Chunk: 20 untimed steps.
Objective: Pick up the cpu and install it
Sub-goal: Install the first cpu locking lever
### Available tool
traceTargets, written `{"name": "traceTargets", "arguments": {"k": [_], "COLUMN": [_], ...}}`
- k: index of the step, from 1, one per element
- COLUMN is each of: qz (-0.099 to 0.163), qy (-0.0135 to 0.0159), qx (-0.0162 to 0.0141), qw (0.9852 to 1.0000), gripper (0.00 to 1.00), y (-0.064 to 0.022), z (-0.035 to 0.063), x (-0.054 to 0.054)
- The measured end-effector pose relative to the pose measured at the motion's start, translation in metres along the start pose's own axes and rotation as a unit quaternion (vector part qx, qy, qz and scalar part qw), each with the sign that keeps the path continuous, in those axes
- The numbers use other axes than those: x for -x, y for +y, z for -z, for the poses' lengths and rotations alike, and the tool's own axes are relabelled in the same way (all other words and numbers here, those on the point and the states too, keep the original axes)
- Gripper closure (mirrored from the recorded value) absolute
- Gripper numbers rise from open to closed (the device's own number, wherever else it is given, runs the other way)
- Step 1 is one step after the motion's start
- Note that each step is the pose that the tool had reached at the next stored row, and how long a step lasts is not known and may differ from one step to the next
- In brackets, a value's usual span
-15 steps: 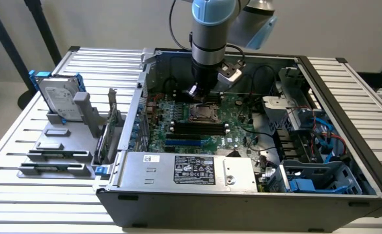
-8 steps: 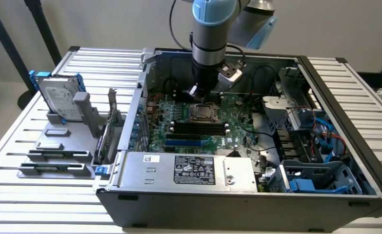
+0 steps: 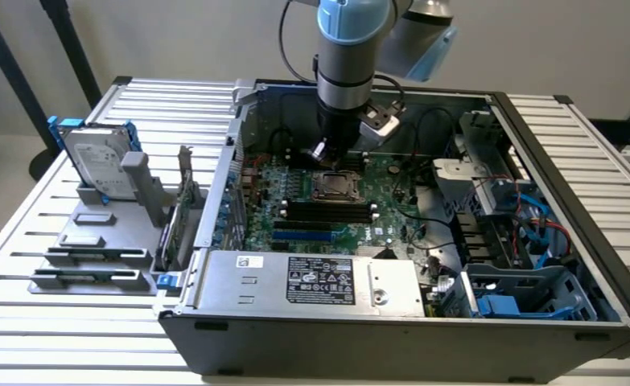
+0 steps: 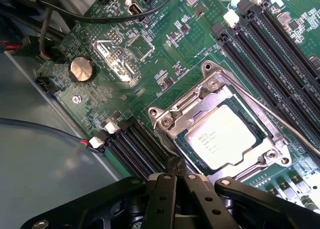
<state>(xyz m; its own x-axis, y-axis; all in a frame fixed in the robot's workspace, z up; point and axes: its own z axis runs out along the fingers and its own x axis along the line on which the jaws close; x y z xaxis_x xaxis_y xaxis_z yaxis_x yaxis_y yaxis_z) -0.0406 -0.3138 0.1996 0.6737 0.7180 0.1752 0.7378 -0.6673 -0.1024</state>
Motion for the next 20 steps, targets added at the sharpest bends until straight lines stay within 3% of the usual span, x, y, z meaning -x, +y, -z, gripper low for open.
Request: {"name": "traceTargets", "arguments": {"k": [9,20], "qz": [0.0,0.0], "qy": [0.0001,0.0003], "qx": [0.0001,0.0001], "qw": [1.0,1.0], "gripper": [0.89,0.89], "y": [0.0017,0.0005], "z": [0.0001,0.008], "x": [-0.0001,-0.0012]}}
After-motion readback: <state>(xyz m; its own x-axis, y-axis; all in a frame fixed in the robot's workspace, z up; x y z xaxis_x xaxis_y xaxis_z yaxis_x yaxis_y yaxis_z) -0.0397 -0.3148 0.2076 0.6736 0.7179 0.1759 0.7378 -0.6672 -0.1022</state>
